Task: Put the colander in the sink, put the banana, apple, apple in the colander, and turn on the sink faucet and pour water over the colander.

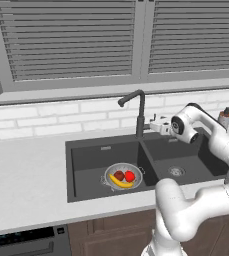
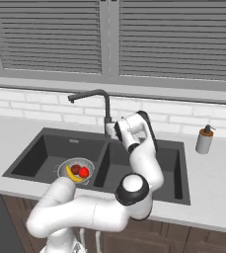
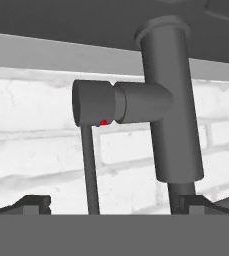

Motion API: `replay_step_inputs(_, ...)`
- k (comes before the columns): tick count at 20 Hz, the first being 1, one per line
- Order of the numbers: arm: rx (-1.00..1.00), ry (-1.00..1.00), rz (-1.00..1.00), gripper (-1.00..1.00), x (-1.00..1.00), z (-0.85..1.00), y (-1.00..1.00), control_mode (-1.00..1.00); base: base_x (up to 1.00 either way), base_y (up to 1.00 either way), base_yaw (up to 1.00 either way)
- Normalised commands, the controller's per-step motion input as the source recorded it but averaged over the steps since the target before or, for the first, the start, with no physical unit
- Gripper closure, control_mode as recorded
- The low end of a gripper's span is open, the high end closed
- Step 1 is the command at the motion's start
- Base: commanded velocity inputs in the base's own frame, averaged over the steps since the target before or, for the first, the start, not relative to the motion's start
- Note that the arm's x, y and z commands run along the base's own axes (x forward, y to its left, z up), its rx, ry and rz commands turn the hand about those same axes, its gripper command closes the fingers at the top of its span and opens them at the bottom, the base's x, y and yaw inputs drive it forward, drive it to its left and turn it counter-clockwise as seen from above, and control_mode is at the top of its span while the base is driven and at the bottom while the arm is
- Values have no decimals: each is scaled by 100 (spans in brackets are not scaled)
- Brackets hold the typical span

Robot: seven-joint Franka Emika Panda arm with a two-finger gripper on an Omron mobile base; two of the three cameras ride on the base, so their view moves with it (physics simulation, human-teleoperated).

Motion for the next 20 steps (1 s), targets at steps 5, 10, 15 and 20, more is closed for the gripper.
replay_step_inputs(5,0,-1,-2,-100,45,-23,0,-100,0,0,0)
replay_step_inputs(10,0,0,-2,-100,46,-25,0,-100,0,0,0)
replay_step_inputs(15,0,0,-2,-100,45,-24,0,-100,0,0,0)
replay_step_inputs(20,1,-1,-3,-100,40,-18,0,-100,0,0,0)
